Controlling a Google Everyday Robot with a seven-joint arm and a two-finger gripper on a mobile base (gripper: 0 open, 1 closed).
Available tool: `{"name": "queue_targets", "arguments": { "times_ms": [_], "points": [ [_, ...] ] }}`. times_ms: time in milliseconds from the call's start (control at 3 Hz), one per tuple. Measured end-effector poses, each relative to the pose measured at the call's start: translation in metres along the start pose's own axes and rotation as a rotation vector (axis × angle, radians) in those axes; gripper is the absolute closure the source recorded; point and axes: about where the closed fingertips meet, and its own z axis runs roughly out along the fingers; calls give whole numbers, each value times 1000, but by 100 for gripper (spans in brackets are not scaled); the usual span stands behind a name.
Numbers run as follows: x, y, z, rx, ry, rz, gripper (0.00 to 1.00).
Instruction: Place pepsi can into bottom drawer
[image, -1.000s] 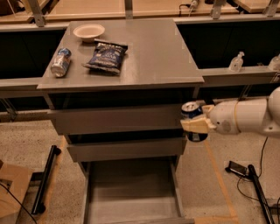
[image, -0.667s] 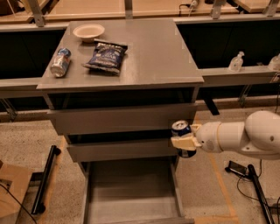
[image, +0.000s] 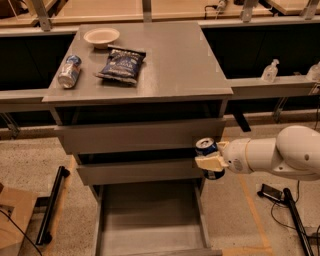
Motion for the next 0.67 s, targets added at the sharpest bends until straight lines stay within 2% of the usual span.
{"name": "queue_targets", "arguments": {
  "times_ms": [333, 667],
  "points": [
    [33, 7, 31, -24, -13, 31, 100],
    [84, 16, 81, -63, -32, 75, 100]
  ]
}}
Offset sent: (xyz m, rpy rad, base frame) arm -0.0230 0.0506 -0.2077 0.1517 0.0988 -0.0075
